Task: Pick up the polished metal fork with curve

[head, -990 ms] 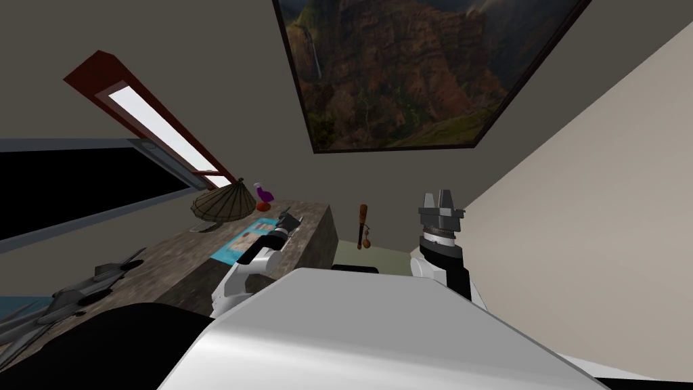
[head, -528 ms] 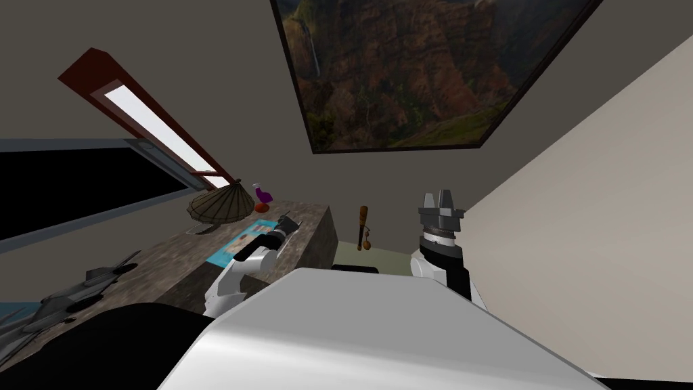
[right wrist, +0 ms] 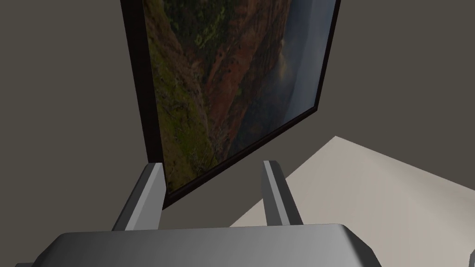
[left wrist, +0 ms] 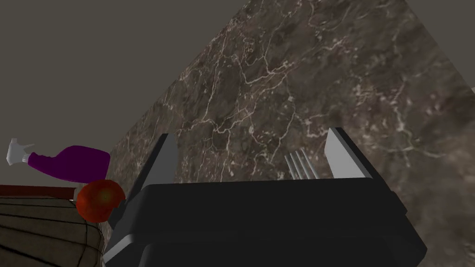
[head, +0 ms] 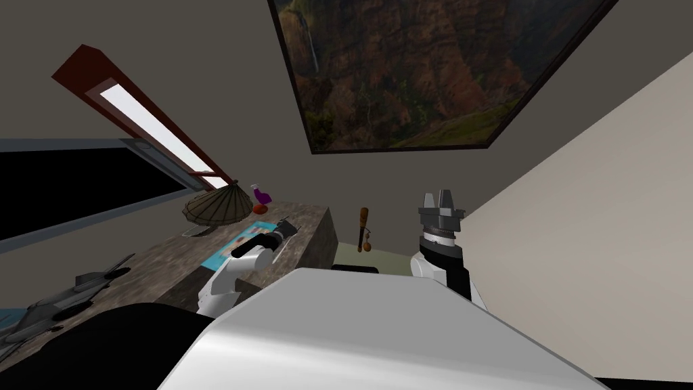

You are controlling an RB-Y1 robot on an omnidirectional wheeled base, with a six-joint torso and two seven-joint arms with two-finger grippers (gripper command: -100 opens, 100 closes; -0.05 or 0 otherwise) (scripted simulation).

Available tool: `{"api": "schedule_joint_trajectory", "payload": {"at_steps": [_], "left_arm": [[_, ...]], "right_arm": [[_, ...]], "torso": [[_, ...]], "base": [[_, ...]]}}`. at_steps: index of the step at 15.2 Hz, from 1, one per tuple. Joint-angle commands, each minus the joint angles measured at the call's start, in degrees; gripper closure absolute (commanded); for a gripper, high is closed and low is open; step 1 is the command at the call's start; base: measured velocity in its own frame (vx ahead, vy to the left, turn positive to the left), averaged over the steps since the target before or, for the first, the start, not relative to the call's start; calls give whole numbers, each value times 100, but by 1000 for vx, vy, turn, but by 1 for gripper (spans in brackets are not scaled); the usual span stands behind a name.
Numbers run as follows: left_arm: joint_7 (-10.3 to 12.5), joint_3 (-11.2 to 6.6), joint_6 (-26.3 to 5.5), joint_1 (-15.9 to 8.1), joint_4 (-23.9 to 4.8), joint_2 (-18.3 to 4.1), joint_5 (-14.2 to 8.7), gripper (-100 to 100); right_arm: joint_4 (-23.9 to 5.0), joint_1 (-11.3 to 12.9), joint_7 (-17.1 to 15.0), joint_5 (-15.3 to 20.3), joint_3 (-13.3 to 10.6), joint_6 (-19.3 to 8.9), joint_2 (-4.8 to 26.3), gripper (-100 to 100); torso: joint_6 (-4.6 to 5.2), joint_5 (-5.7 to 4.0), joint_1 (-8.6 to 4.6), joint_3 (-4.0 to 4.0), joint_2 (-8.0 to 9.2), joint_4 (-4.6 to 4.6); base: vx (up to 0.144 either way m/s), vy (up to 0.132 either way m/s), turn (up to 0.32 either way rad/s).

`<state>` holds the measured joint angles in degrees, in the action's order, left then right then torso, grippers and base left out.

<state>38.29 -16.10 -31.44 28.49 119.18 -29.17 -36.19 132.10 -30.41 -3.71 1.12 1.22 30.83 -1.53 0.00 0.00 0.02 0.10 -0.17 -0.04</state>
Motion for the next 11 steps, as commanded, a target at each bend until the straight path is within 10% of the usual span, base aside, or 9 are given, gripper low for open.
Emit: {"api": "schedule_joint_trajectory", "payload": {"at_steps": [1, 11], "left_arm": [[201, -95, -286, -9, -98, -136, -223, -100], [690, -317, -1373, -22, -329, -425, -745, -100]], "right_arm": [[0, 0, 0, 0, 0, 0, 0, 0], [0, 0, 0, 0, 0, 0, 0, 0]], "torso": [[0, 0, 0, 0, 0, 0], [0, 0, -1, 0, 0, 0]], "base": [[42, 2, 6], [41, -2, 7]]}}
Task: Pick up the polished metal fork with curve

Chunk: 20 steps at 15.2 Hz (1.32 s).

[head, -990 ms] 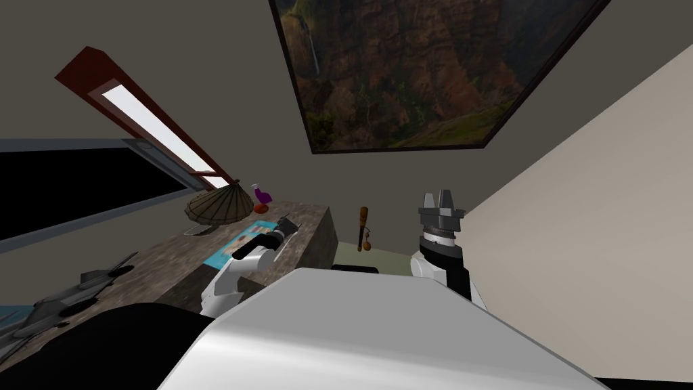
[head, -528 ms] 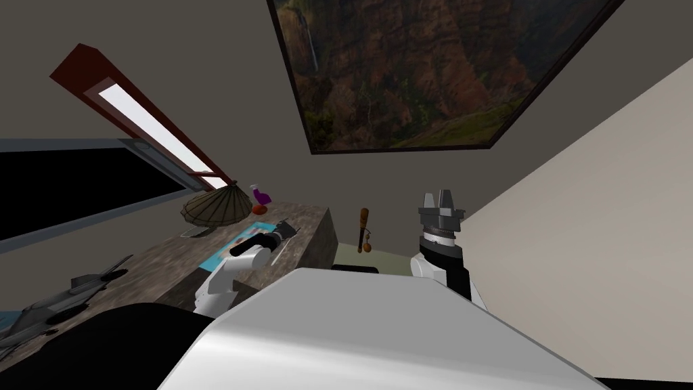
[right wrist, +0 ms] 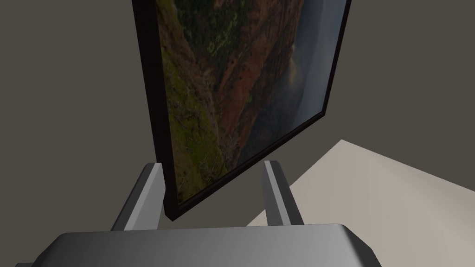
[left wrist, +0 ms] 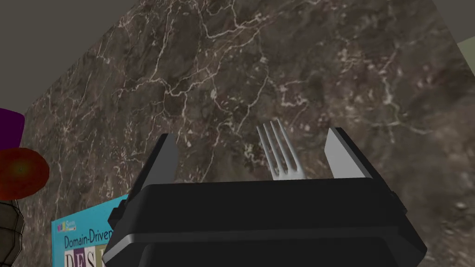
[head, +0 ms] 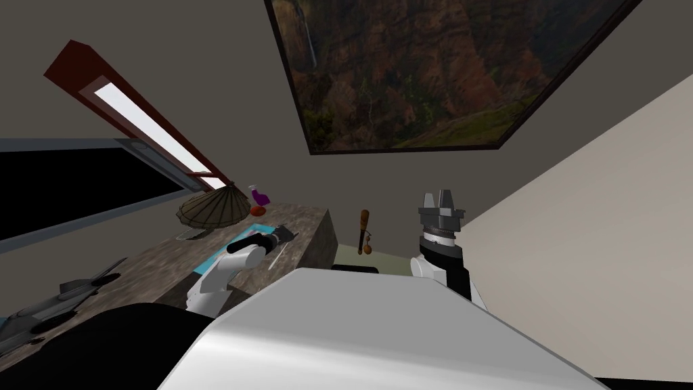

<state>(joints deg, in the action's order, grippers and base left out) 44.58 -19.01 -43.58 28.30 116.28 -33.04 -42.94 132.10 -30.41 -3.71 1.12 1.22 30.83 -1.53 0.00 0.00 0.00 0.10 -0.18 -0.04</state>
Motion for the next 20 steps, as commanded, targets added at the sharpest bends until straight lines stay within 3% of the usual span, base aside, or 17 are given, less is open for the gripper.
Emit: {"api": "schedule_joint_trajectory", "payload": {"at_steps": [1, 2, 7, 10, 12, 15, 17, 20], "left_arm": [[60, -26, -210, -3, -39, -38, -70, -100], [216, -97, -393, -7, -113, -127, -236, -100], [366, -165, -820, -11, -184, -213, -398, -100], [649, -295, -1261, -18, -320, -371, -703, -100], [649, -295, -1388, -18, -320, -371, -703, -100], [903, -412, -1795, -24, -443, -510, -979, -100], [903, -412, -1902, -24, -443, -510, -979, -100], [1125, -514, -2315, -29, -551, -630, -1219, -100]], "right_arm": [[0, 0, 0, 0, 0, 0, 0, 0], [0, 0, 0, 0, 0, 0, 0, 0], [0, 0, 0, 0, 0, 0, 0, 0], [0, 0, 0, 0, 0, 0, 0, 0], [0, 0, 0, 0, 0, 0, 0, 0], [0, 0, 0, 0, 0, 0, 0, 0], [0, 0, 0, 0, 0, 0, 0, 0], [0, 0, 0, 0, 0, 0, 0, 0]], "torso": [[0, 0, 0, 0, 0, 0], [0, 0, 0, -1, 2, 0], [0, 0, 0, 1, -1, 0], [0, 0, 1, -1, 3, 0], [-1, 0, 1, 0, -1, 0], [0, 1, 2, 0, 1, 0], [0, 0, 0, 0, 0, 0], [0, 0, 0, -2, 4, 1]], "base": [[33, 0, 4], [38, 3, 7], [42, 0, 7], [37, -1, 8], [41, -1, 8], [40, 2, 8], [35, -4, 6], [33, 2, 8]]}}
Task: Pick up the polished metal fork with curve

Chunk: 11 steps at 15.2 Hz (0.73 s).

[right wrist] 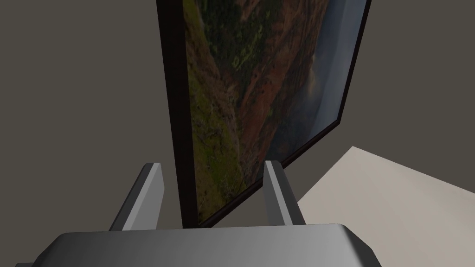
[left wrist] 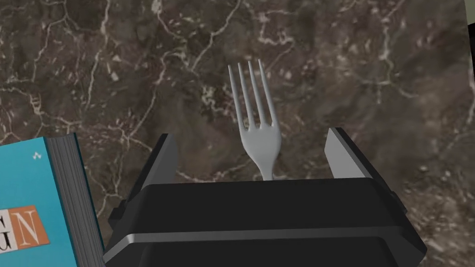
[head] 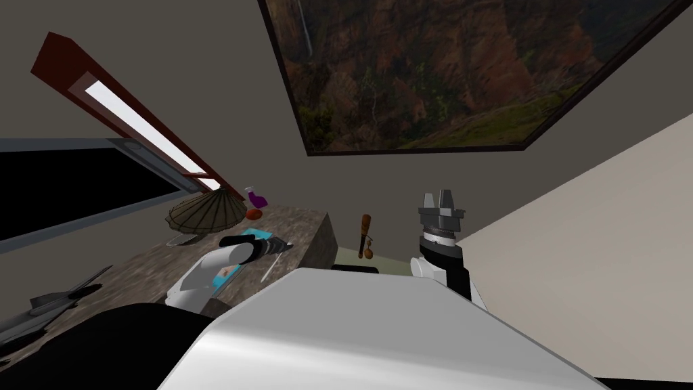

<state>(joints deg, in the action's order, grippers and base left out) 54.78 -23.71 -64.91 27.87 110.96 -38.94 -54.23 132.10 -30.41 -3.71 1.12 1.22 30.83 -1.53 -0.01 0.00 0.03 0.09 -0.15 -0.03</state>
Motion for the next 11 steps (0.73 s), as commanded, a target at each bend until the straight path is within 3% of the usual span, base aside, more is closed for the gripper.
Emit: {"api": "schedule_joint_trajectory", "payload": {"at_steps": [1, 7, 11], "left_arm": [[105, -44, -217, 14, -19, -40, -91, -100], [429, -193, -876, 7, -179, -212, -444, -100], [547, -247, -1118, 5, -238, -273, -573, -100]], "right_arm": [[0, 0, 0, 0, 0, 0, 0, 0], [0, 0, 0, 0, 0, 0, 0, 0], [0, 0, 0, 0, 0, 0, 0, 0]], "torso": [[0, 0, 0, 0, 0, 0], [0, 0, -2, -1, 1, 0], [0, 0, -2, -1, 3, 0]], "base": [[37, 6, 8], [34, 0, 8], [28, 1, 6]]}}
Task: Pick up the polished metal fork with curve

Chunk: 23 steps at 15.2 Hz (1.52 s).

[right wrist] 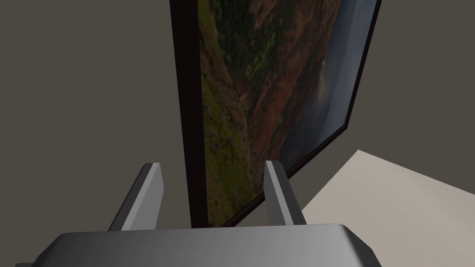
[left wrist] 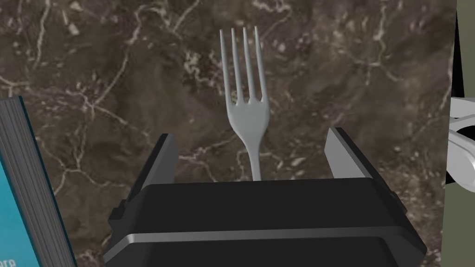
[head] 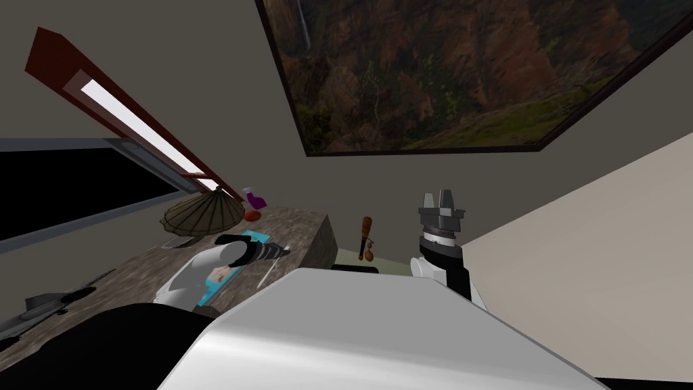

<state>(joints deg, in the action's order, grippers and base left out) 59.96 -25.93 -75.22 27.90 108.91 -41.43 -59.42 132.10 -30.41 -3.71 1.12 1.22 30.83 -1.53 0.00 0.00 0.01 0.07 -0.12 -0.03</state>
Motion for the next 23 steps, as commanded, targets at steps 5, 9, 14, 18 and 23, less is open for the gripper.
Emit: {"api": "schedule_joint_trajectory", "payload": {"at_steps": [5, 9, 14, 18, 23], "left_arm": [[-117, 94, 111, -83, -240, 103, 95, -100], [-140, 107, 133, -91, -252, 115, 97, 100], [-22, -130, 38, -118, -170, -21, -24, -100], [288, -314, -263, 56, -248, -114, -300, -100], [287, -288, -255, 68, -369, -68, -312, -100]], "right_arm": [[0, 0, 0, 0, 0, 0, 0, 0], [0, 1, 0, 0, 0, 0, 0, 0], [0, 1, 0, 0, 0, 0, 0, 0], [0, -1, 0, 0, 0, 0, 0, 0], [0, 0, 0, 0, 0, 0, 0, 0]], "torso": [[1, 0, -4, -2, 4, 1], [-2, 5, 9, -3, 7, -1], [-2, 10, 28, -3, 8, -1], [0, 10, 30, 22, -37, -10], [-2, 10, 25, 12, -17, -7]], "base": [[15, -7, -22], [0, 0, 0], [-2, 5, 13], [96, 8, -100], [41, 3, -33]]}}
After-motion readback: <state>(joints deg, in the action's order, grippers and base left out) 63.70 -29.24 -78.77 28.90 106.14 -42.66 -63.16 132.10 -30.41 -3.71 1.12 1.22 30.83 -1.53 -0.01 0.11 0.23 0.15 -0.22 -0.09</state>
